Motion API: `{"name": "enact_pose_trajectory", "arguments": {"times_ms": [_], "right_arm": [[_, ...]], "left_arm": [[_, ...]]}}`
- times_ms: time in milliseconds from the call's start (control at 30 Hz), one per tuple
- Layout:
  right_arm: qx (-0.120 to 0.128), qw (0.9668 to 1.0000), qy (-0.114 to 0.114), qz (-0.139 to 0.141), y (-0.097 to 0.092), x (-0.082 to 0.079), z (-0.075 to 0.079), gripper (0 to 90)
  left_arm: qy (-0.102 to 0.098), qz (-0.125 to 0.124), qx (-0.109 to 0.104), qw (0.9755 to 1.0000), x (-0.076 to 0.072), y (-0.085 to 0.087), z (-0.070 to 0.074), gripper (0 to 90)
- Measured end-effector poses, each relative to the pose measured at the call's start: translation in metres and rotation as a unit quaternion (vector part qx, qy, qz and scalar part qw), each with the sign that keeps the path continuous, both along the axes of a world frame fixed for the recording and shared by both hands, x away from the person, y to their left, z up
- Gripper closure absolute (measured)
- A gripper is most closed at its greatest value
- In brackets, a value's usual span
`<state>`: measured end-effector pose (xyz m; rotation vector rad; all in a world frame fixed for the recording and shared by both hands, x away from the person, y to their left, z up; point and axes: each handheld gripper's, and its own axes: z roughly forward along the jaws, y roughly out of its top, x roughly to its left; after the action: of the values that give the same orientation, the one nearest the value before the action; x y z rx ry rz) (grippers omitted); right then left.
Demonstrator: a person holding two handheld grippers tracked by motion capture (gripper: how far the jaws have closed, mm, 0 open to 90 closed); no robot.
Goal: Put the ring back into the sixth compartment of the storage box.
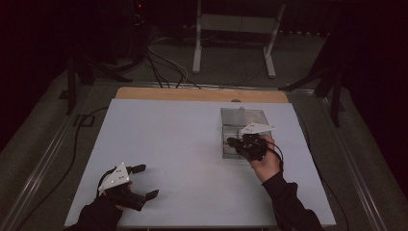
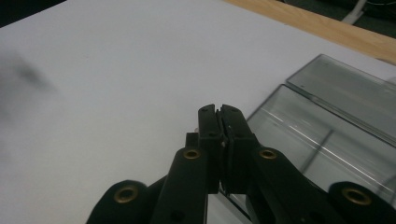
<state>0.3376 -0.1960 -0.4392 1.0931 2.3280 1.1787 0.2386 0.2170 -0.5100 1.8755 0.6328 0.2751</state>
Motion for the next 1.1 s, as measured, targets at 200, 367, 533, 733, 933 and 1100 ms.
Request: {"name": "enact_pose_trajectory", "arguments": {"times_ms": [200, 367, 533, 733, 933, 1100], "right_arm": [[-0.001, 0.9998, -0.001, -0.018, -0.014, 0.001, 0.000, 87.6], [0.004, 0.9994, -0.002, -0.033, -0.027, 0.001, 0.002, 87.6], [0.006, 0.9989, -0.006, -0.045, -0.037, 0.002, 0.004, 87.6], [0.009, 0.9981, -0.005, -0.060, -0.049, 0.001, 0.005, 87.6], [0.010, 0.9973, -0.004, -0.073, -0.059, 0.002, 0.004, 87.6], [0.009, 0.9966, -0.005, -0.081, -0.066, 0.002, 0.005, 87.5]], "left_arm": [[0.001, 0.000, 0.001, 1.0000, 0.000, 0.000, 0.000, 0.7], [-0.001, -0.001, 0.005, 1.0000, 0.000, -0.001, 0.000, 0.6], [0.001, -0.001, 0.003, 1.0000, 0.000, -0.001, 0.000, 0.6], [0.000, -0.001, 0.002, 1.0000, 0.000, 0.000, 0.000, 0.6], [0.002, -0.001, 0.002, 1.0000, 0.000, 0.000, 0.000, 0.7], [0.000, -0.001, 0.003, 1.0000, 0.000, 0.000, 0.000, 0.6]]}}
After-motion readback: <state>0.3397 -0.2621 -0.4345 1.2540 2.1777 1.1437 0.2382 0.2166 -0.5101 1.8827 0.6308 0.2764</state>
